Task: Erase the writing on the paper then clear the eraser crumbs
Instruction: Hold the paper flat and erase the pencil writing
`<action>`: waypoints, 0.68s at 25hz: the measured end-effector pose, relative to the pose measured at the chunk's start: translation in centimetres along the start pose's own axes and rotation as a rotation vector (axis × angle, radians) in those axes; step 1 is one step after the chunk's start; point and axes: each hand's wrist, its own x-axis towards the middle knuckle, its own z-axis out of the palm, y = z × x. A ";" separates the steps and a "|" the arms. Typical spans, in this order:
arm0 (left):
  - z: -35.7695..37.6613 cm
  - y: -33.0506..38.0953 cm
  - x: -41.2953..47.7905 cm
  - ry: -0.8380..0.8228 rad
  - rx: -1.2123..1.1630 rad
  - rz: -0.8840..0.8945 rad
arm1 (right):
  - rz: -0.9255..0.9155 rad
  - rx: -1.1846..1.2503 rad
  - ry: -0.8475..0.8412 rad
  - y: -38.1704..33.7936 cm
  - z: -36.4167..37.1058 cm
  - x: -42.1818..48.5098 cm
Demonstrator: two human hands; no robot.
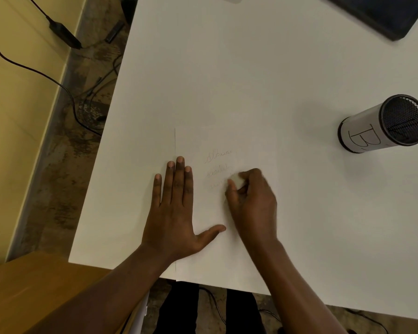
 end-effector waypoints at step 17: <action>-0.1 0.1 0.1 -0.017 0.012 -0.003 | 0.001 -0.081 0.012 -0.4 0.0 1.2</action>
